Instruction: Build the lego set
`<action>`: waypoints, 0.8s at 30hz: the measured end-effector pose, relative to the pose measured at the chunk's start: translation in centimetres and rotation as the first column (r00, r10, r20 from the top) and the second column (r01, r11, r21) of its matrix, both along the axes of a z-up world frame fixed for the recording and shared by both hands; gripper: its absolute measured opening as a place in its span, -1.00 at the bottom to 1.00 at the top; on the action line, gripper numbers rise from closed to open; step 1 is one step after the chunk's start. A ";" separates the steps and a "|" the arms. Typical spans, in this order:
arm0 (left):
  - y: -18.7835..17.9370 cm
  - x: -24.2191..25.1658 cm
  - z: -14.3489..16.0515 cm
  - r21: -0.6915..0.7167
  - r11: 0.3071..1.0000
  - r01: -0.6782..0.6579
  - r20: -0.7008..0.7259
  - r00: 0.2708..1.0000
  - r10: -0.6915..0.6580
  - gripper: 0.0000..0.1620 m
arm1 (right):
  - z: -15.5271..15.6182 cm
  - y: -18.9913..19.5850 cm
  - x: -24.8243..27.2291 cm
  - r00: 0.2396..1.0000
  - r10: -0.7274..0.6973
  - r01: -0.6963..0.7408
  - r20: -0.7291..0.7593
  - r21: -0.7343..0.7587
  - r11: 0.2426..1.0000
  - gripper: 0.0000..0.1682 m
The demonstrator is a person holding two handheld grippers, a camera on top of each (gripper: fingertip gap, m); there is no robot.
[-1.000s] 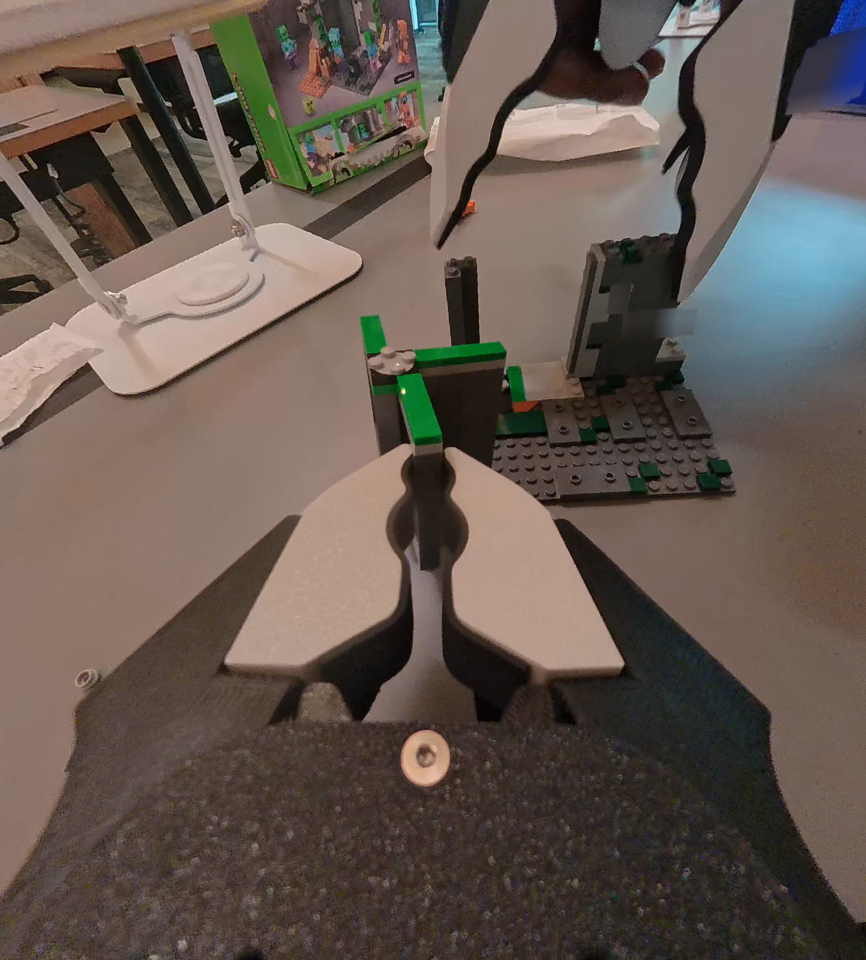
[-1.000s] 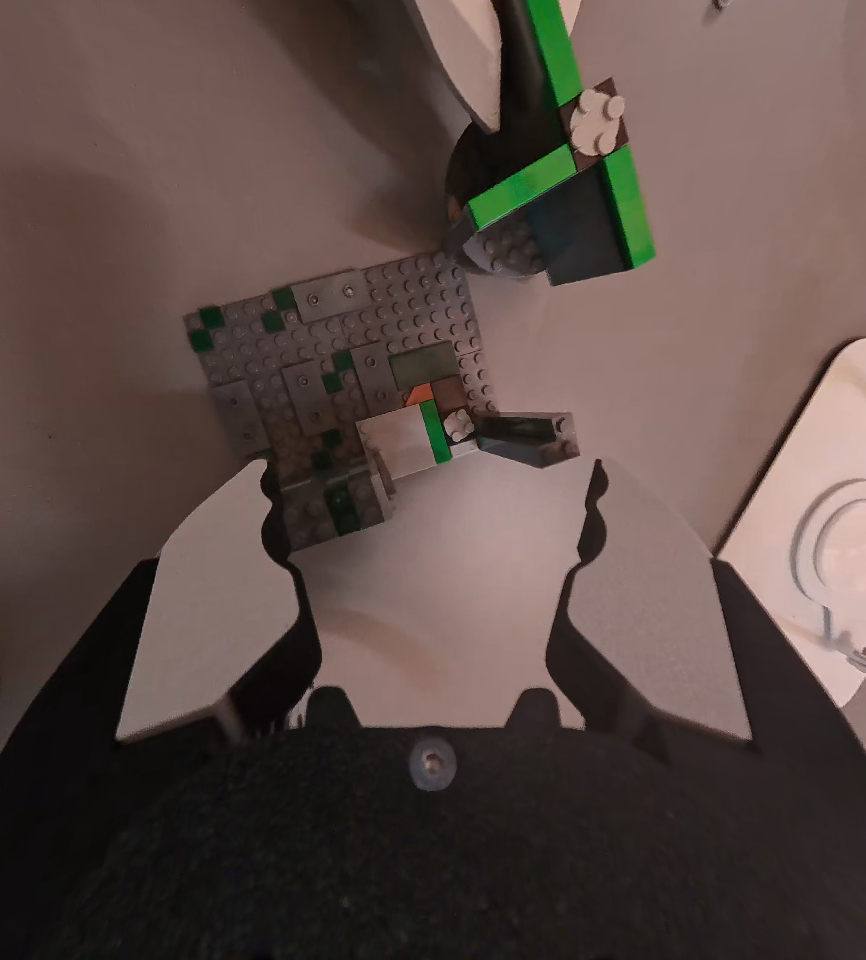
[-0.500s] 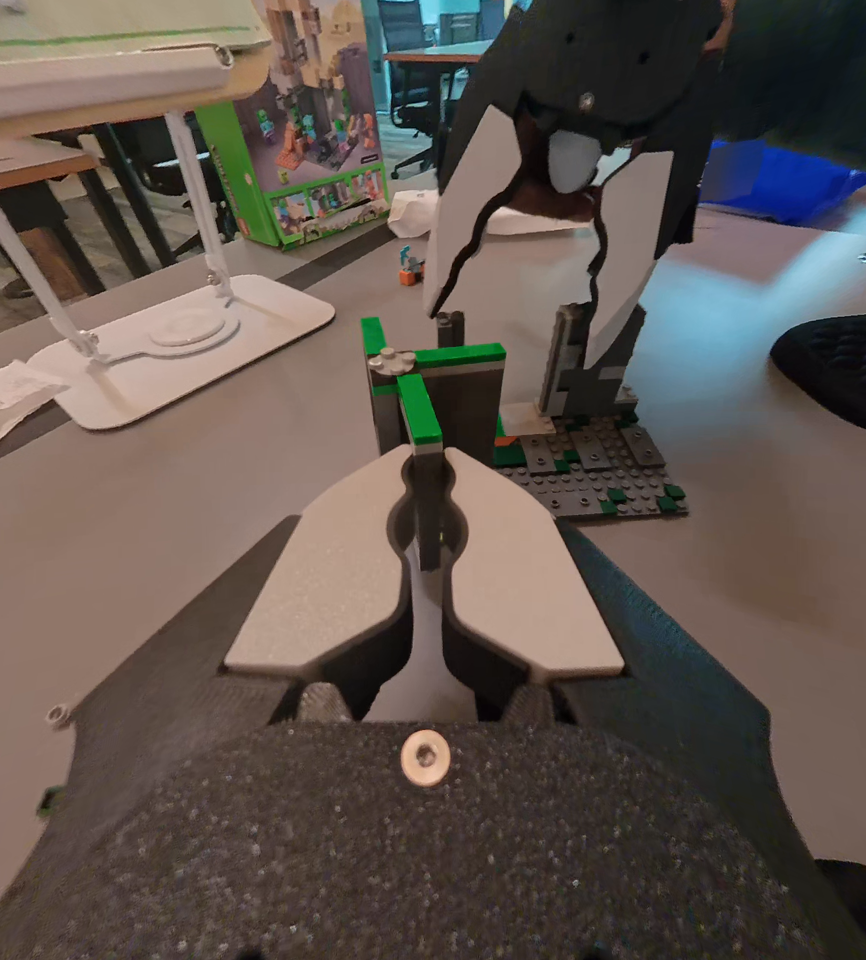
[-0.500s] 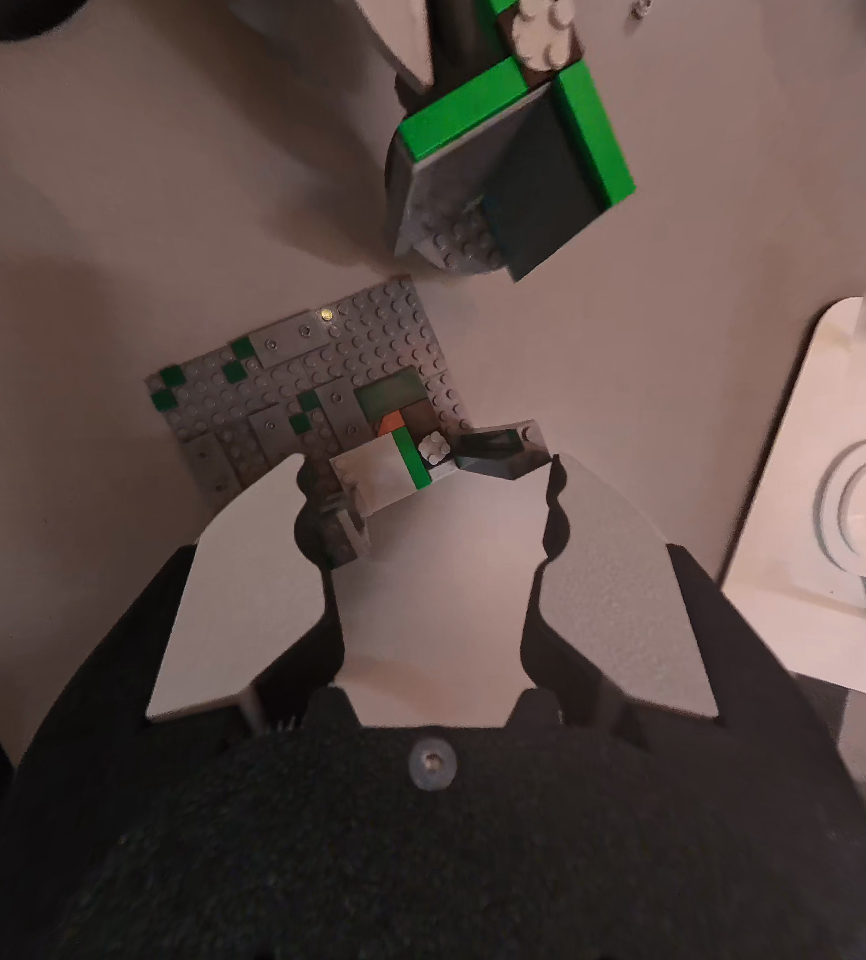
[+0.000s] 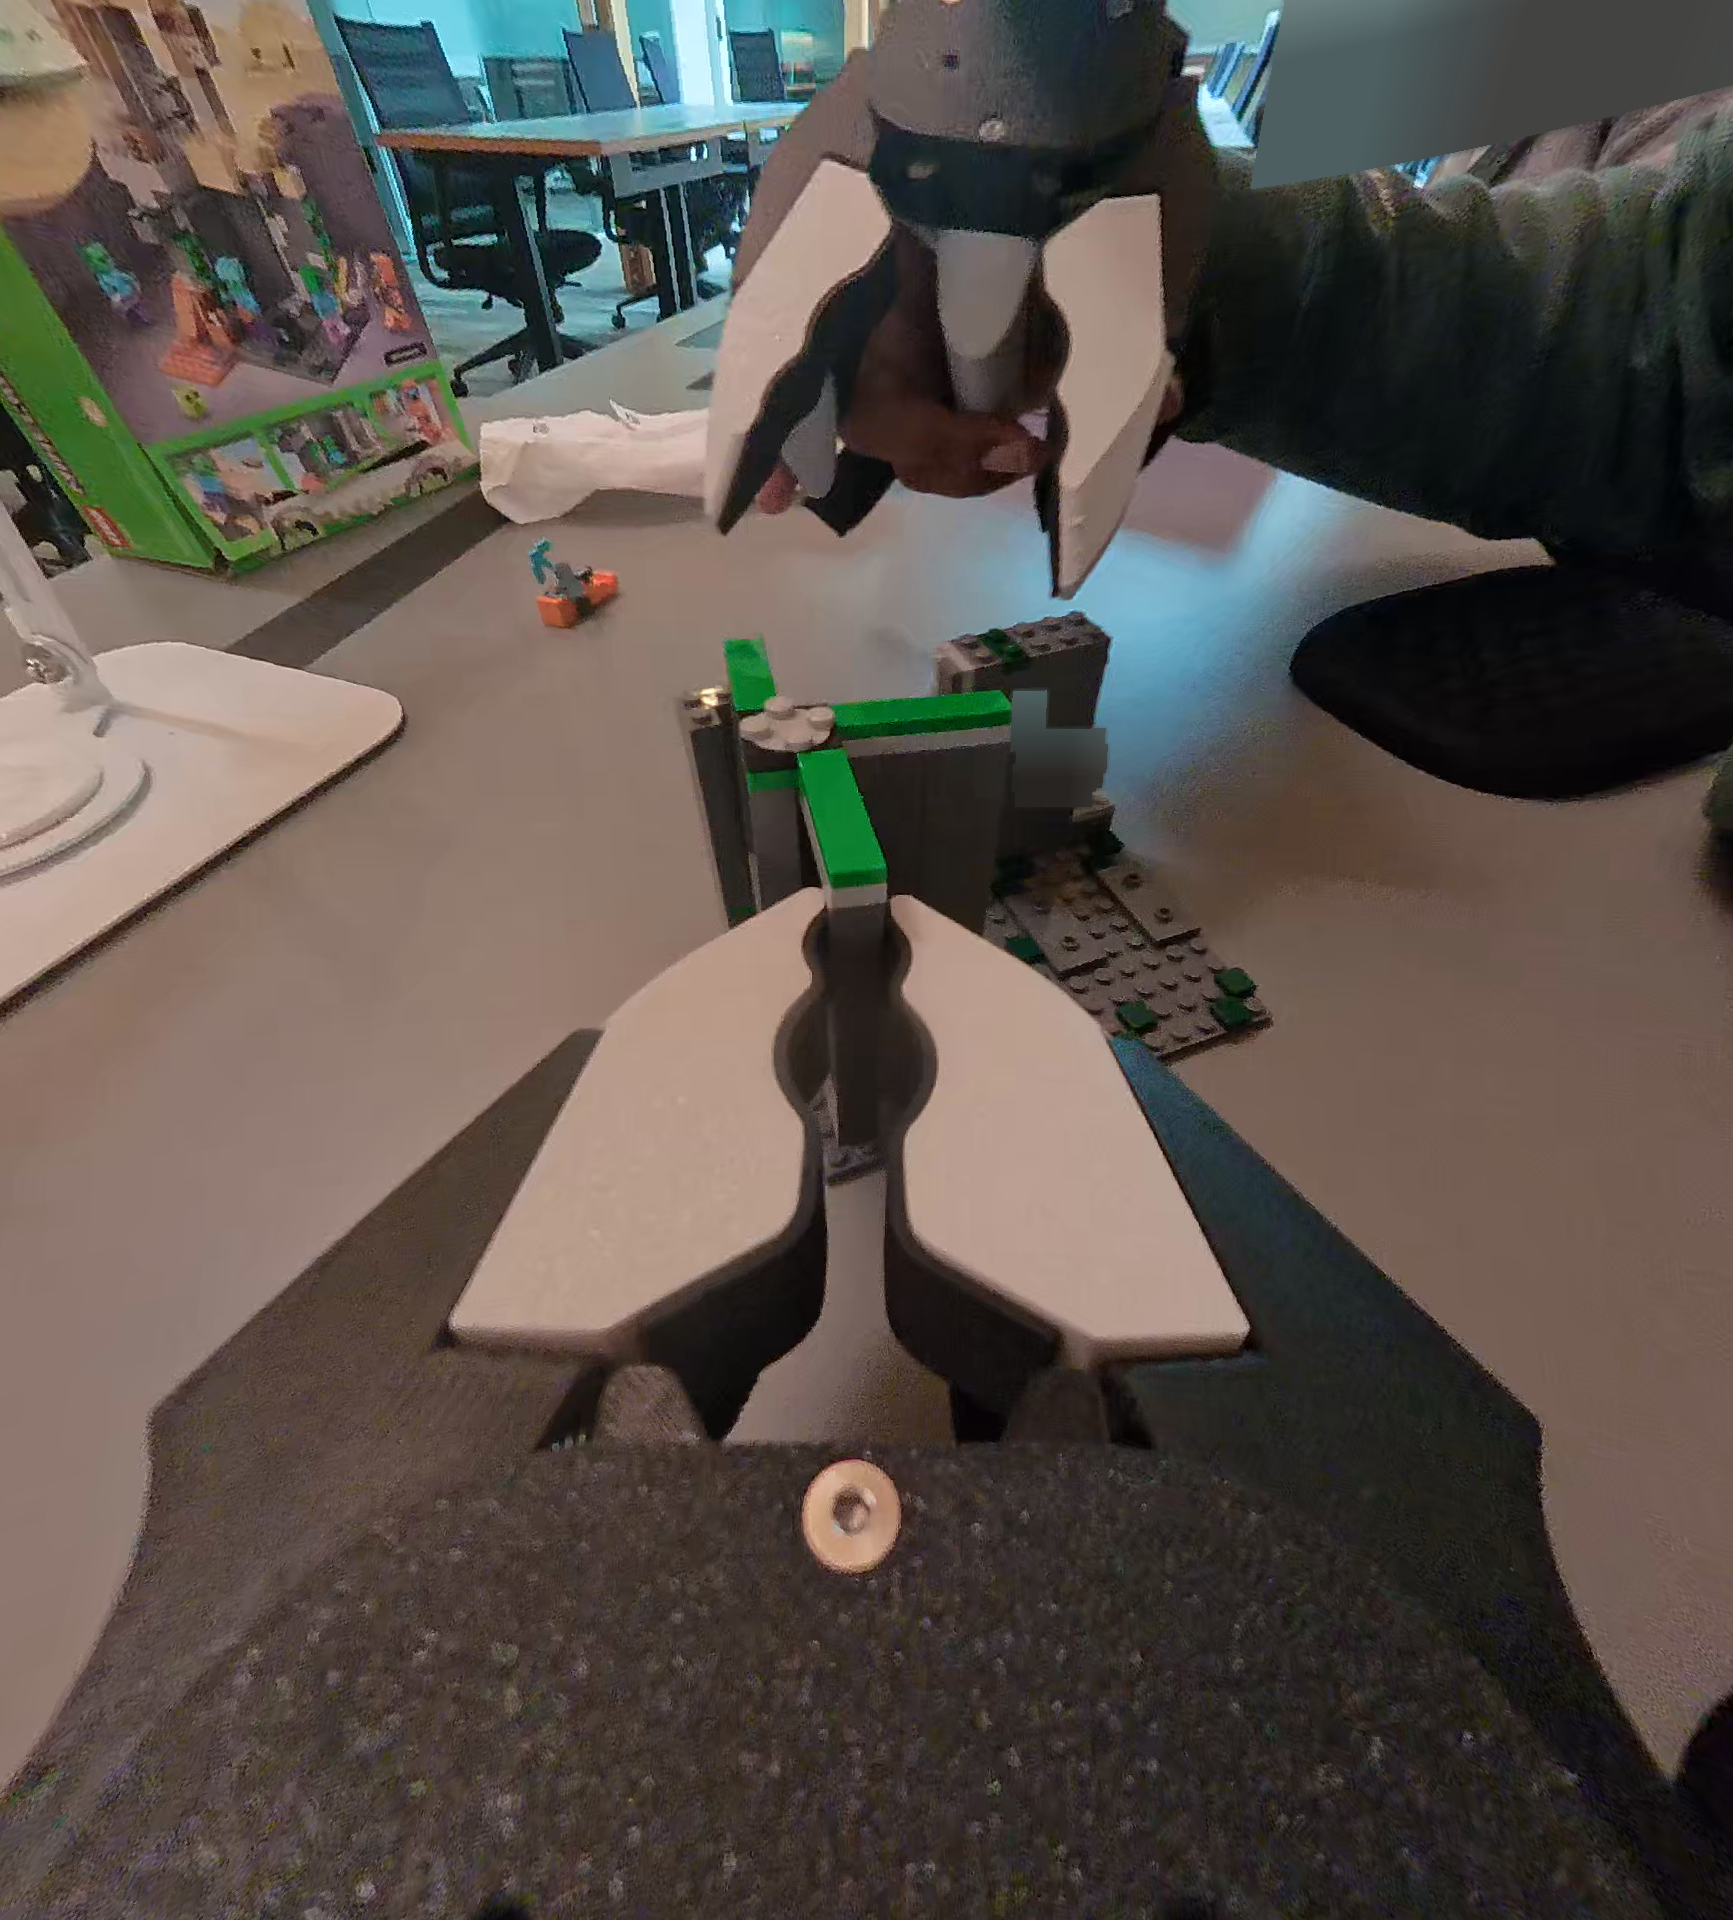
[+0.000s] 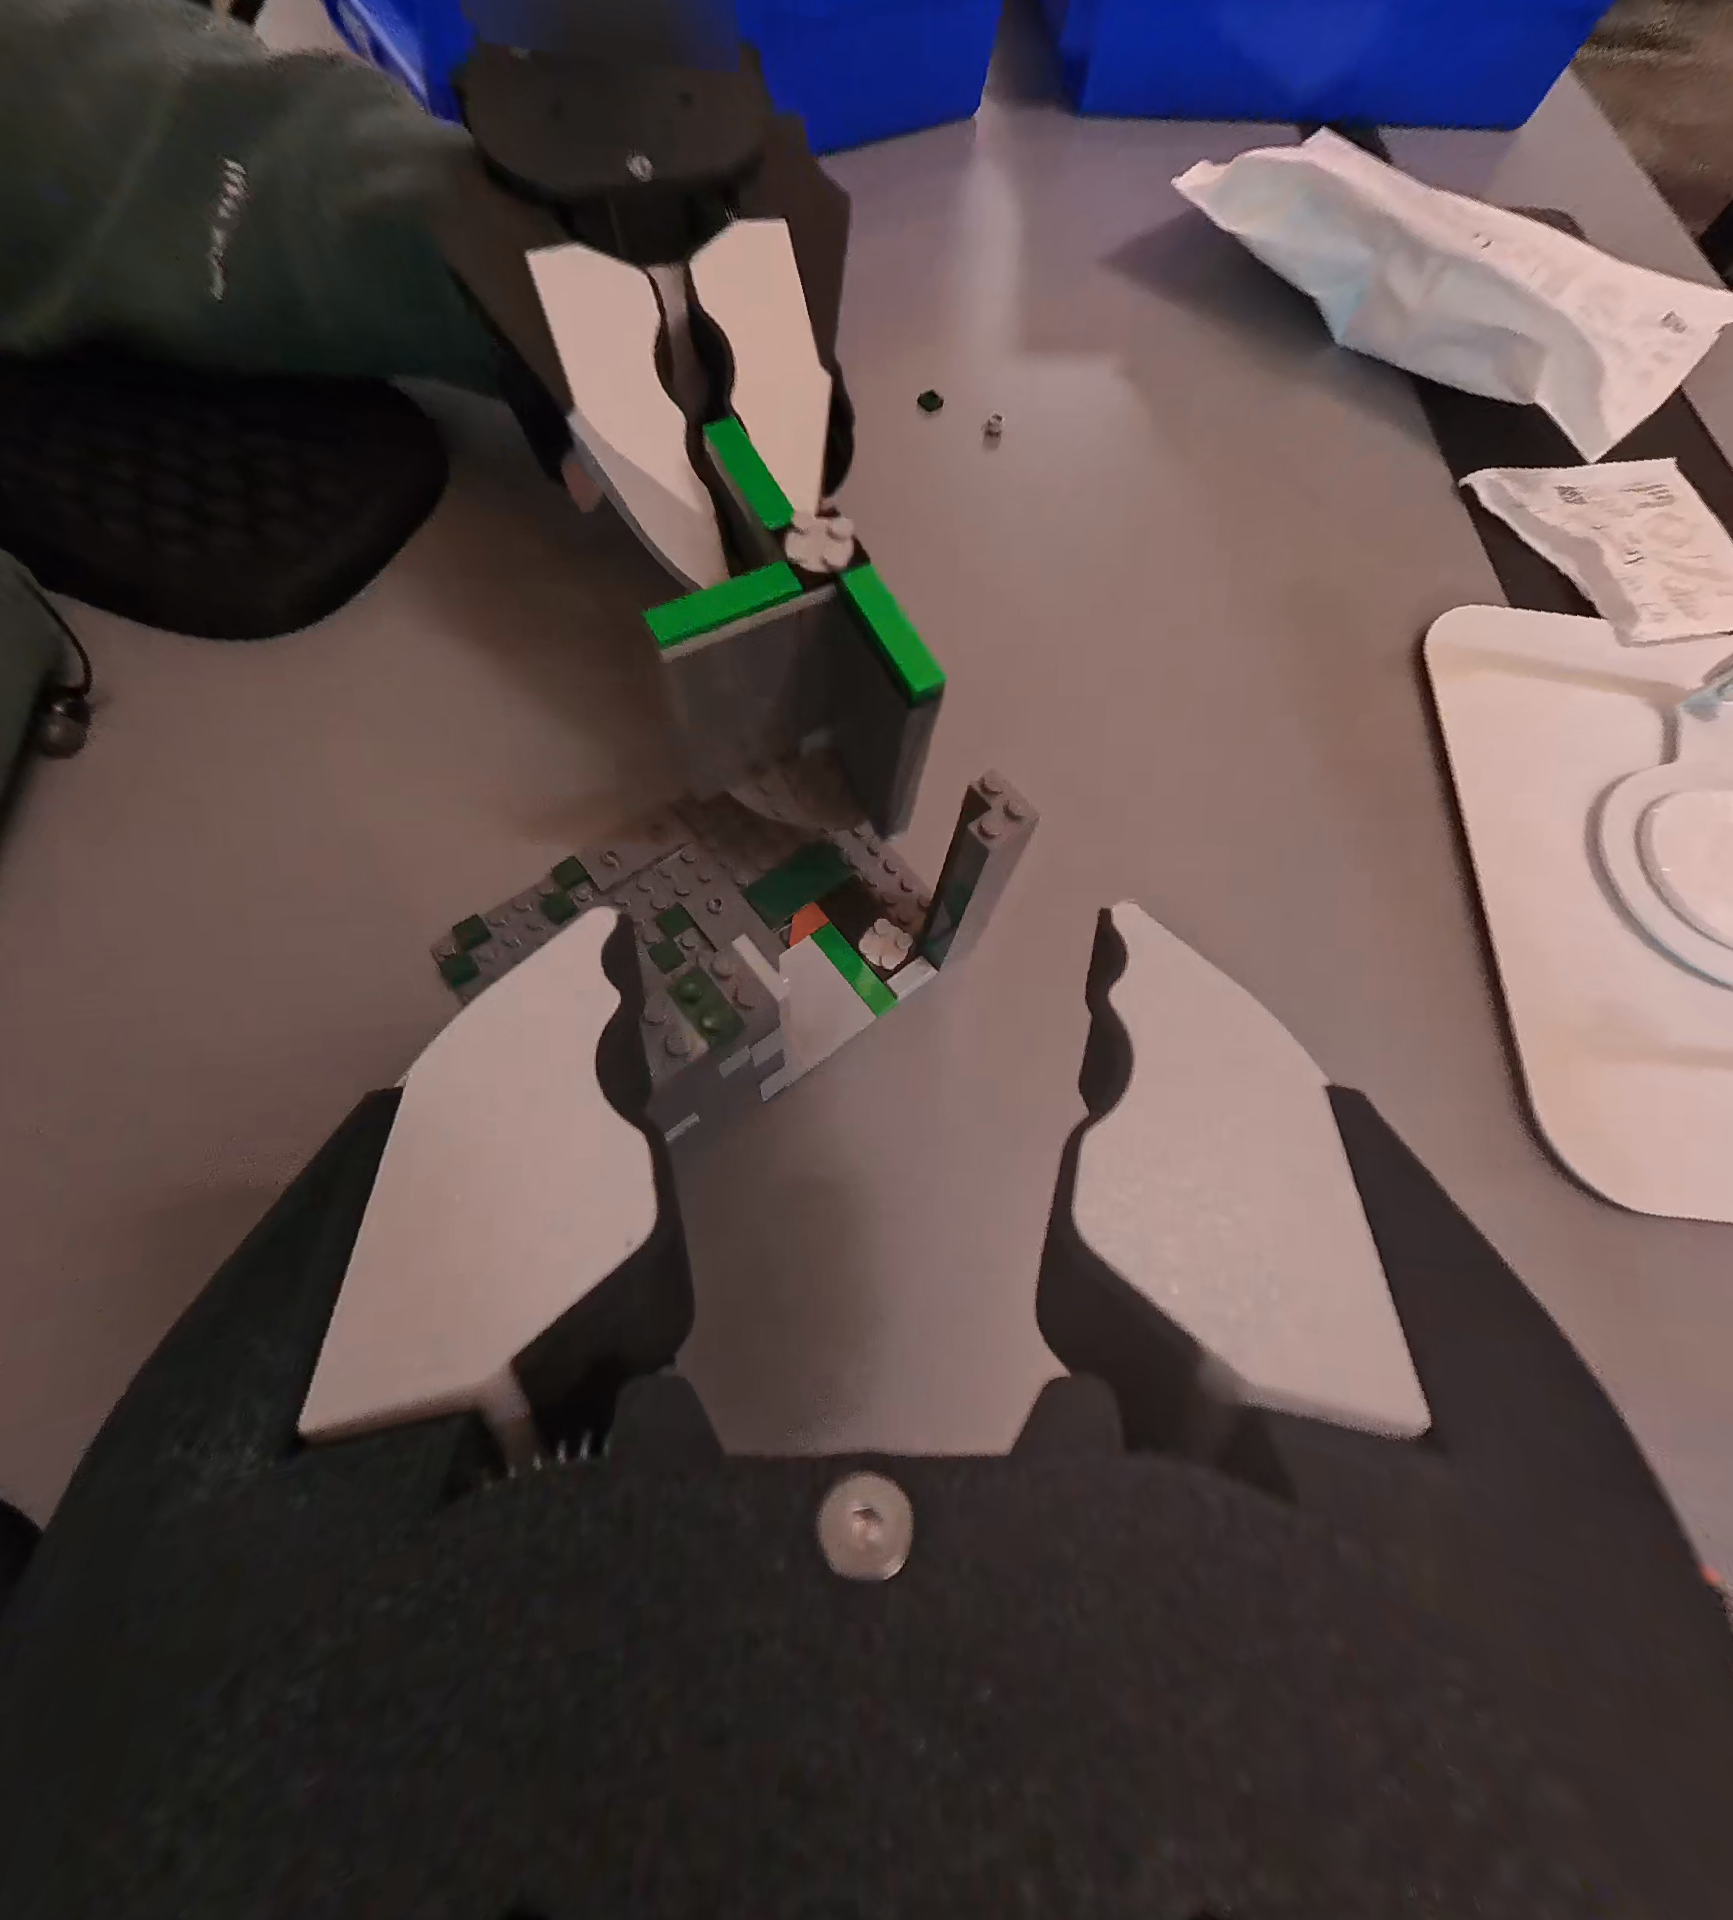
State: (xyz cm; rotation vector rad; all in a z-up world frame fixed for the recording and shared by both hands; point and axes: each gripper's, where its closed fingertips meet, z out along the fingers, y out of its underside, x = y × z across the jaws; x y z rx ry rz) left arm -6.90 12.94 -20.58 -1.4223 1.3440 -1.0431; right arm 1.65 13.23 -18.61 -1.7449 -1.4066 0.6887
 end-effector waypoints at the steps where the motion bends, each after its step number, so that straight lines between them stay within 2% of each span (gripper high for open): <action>1: 0.3 0.2 -0.2 -0.004 1.000 0.001 -0.011 1.000 -0.001 -0.94 | 0.0 -0.1 0.1 1.000 -0.008 0.008 -0.025 -0.003 1.000 -0.03; 4: 0.4 0.7 -0.8 -0.025 0.999 0.026 -0.031 0.999 -0.027 -0.94 | -0.3 -0.4 0.6 0.996 -0.023 0.022 -0.089 -0.019 1.000 -0.05; 11: 0.8 1.2 -1.4 -0.059 0.998 -0.011 -0.078 0.997 0.006 -0.93 | -0.6 -0.1 0.9 0.980 -0.030 0.020 -0.197 -0.052 0.998 -0.09; 15: 0.9 0.8 -2.5 -0.060 0.997 -0.045 -0.149 0.988 0.035 -0.77 | -1.0 -0.2 1.0 0.979 -0.026 0.013 -0.203 -0.067 0.998 -0.11; 22: 0.8 0.8 -2.9 -0.021 0.996 -0.085 -0.208 0.975 0.079 -0.80 | -1.0 -0.3 0.9 0.977 -0.031 0.015 -0.210 -0.078 0.997 -0.13; 24: 0.8 0.9 -3.0 -0.010 0.996 -0.091 -0.220 0.972 0.086 -0.90 | -1.2 -0.3 0.9 0.979 -0.032 0.017 -0.202 -0.077 0.997 -0.13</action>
